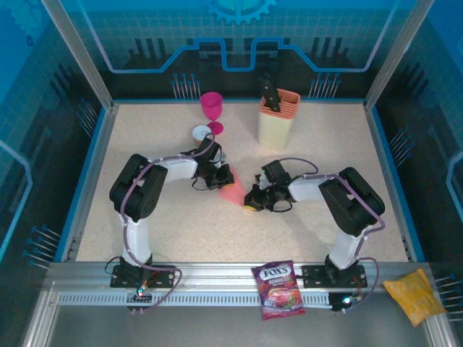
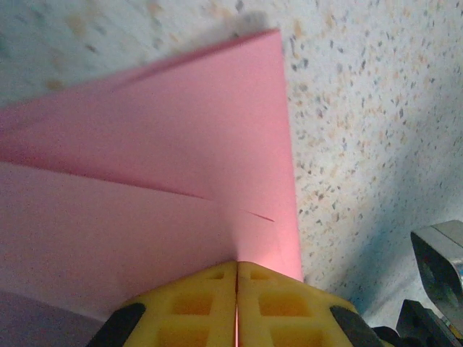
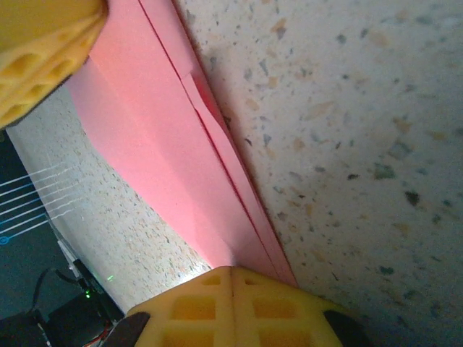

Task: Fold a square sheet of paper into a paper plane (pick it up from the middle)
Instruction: Fourth fold the wing at the center of the table.

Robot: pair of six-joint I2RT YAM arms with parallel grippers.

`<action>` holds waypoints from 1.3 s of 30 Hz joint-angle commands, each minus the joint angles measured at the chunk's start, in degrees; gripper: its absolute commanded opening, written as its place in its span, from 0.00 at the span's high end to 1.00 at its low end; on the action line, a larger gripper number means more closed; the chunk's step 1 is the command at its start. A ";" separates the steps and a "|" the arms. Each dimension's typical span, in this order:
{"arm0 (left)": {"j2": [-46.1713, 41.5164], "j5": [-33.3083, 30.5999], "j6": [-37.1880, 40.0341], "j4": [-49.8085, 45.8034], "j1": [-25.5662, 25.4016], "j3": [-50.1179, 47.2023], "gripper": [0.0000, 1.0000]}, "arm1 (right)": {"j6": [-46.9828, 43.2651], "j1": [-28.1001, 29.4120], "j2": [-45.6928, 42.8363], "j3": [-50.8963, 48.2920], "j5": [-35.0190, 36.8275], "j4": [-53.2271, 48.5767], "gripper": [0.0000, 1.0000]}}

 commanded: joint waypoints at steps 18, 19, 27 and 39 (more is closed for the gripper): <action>4.72 -11.52 3.55 -7.46 13.01 4.25 0.88 | 0.78 -1.21 9.62 -6.66 11.71 -14.40 1.00; 4.83 -11.78 3.68 -7.93 13.81 4.58 0.88 | 0.64 -1.23 9.70 -6.65 11.57 -14.40 1.00; -5.52 -7.21 0.19 -6.27 14.74 2.71 0.88 | -0.10 -1.23 10.01 -6.66 11.33 -13.87 1.00; -13.45 -0.25 -15.76 3.58 -4.77 -5.55 0.87 | -0.63 -1.22 10.94 -6.41 10.54 -12.85 1.00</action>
